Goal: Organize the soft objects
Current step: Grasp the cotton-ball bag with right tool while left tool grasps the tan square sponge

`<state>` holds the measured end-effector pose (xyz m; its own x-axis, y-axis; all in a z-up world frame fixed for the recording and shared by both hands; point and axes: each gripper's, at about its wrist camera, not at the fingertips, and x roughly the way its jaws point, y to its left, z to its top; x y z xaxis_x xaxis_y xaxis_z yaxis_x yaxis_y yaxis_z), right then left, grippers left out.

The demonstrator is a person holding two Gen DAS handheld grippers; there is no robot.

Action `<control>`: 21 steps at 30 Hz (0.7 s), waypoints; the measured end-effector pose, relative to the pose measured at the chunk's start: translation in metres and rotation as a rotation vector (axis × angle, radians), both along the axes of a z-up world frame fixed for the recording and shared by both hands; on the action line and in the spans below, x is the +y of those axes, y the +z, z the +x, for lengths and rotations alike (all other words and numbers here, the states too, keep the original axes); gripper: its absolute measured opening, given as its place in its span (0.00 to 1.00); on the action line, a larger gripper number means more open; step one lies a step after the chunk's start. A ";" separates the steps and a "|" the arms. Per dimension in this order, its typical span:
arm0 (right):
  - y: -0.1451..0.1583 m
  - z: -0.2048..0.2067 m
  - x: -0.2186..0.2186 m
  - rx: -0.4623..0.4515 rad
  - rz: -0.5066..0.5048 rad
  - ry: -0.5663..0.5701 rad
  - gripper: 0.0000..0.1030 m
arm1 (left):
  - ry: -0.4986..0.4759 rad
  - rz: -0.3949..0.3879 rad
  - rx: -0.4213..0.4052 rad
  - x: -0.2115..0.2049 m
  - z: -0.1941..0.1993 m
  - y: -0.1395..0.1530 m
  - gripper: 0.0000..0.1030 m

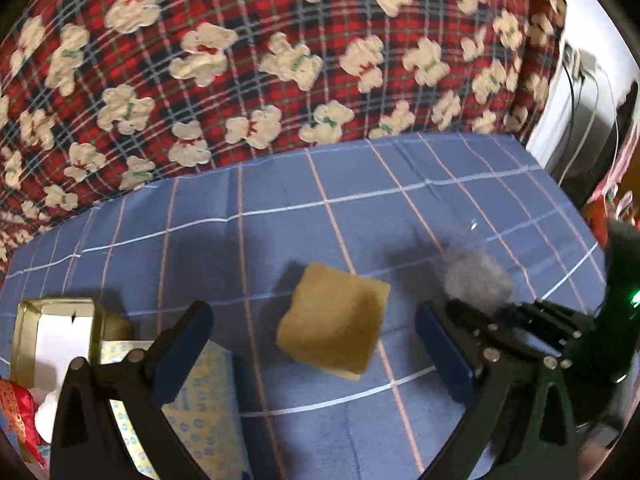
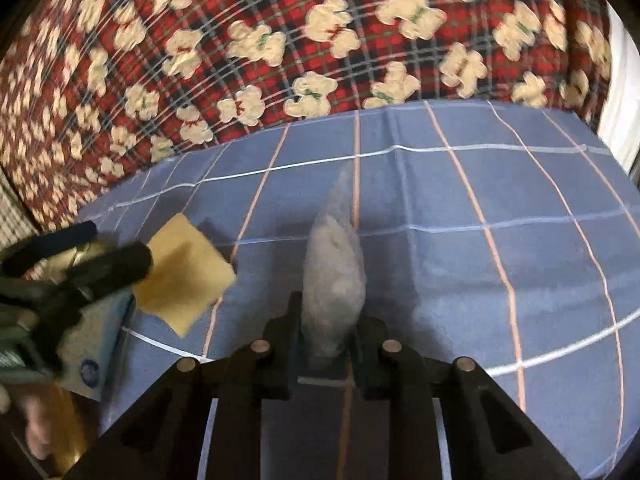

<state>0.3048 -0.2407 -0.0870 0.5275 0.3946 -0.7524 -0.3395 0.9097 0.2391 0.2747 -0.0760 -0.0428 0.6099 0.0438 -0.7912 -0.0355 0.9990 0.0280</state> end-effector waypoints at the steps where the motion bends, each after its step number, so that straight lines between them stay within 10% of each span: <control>1: 0.001 0.000 -0.003 -0.009 0.000 -0.012 0.22 | -0.009 0.009 0.006 -0.003 0.001 -0.002 0.99; 6: 0.004 0.002 -0.011 -0.020 -0.007 -0.061 0.42 | -0.039 0.012 0.046 -0.011 0.009 -0.010 0.99; 12: 0.005 0.002 -0.017 -0.003 0.047 -0.050 0.43 | -0.047 0.030 0.086 -0.014 0.021 -0.022 0.97; 16: 0.008 0.003 -0.024 -0.042 0.031 -0.106 0.43 | -0.041 -0.003 0.130 -0.012 0.028 -0.033 0.69; 21: 0.000 0.008 -0.011 -0.033 -0.020 -0.067 0.38 | -0.072 0.009 0.132 -0.017 0.025 -0.037 0.58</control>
